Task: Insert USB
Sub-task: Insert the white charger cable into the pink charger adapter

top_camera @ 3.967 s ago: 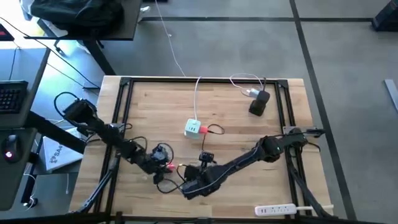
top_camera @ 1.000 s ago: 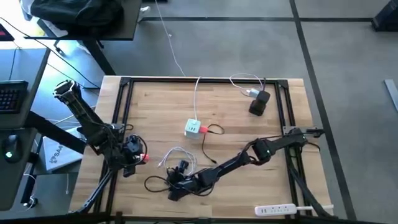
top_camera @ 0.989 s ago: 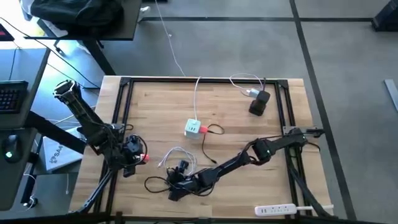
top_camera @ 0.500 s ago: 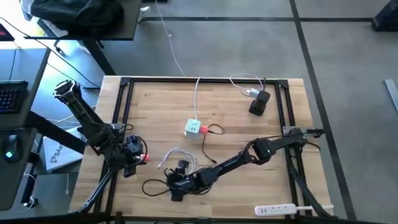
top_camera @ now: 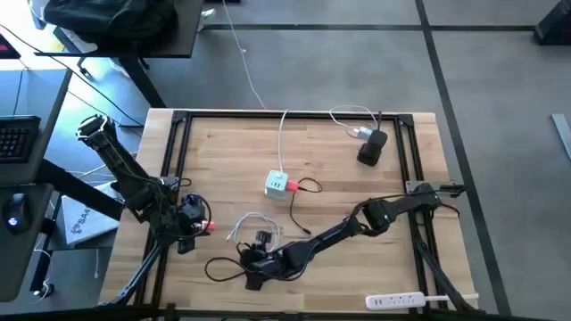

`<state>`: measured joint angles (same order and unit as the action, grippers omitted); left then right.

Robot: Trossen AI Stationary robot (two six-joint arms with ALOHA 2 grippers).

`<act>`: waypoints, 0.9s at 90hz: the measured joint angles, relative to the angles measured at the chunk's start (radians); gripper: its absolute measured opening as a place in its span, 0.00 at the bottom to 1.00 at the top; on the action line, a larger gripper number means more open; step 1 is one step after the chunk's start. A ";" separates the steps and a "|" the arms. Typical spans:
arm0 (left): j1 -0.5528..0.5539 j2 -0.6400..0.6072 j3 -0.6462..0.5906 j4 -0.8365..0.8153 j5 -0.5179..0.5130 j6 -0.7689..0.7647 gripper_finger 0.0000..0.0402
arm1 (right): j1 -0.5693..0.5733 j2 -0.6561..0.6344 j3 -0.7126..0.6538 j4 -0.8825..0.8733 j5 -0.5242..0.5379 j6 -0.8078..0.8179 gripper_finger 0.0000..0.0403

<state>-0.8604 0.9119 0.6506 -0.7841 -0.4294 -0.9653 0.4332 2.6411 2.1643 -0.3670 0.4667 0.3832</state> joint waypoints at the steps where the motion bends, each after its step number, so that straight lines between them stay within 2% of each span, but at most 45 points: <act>1: 0.000 0.000 0.000 0.000 0.000 0.000 0.30 | 0.000 0.000 0.000 0.000 0.000 0.000 0.21; 19: 0.000 0.000 0.000 0.002 0.000 0.000 0.30 | -0.001 0.000 0.001 -0.003 0.007 -0.001 0.02; 33: 0.000 0.000 0.000 0.033 0.005 0.007 0.30 | -0.001 0.002 0.067 -0.063 0.006 0.000 0.01; 45: -0.017 0.000 0.000 0.094 -0.025 0.071 0.30 | -0.001 0.002 0.183 -0.208 0.006 -0.018 0.00; 58: -0.103 0.000 -0.017 0.290 -0.108 0.187 0.30 | 0.004 -0.071 0.159 -0.255 0.017 -0.027 0.00; 67: -0.164 0.000 -0.063 0.477 -0.144 0.269 0.29 | 0.016 -0.122 0.188 -0.315 0.074 -0.052 0.00; 81: -0.206 0.000 -0.147 0.740 -0.158 0.354 0.29 | 0.042 -0.186 0.192 -0.255 0.127 -0.176 0.00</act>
<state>-1.0668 0.9119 0.5033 -0.0443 -0.5876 -0.6109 0.4753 2.4556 2.3558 -0.6220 0.5934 0.2070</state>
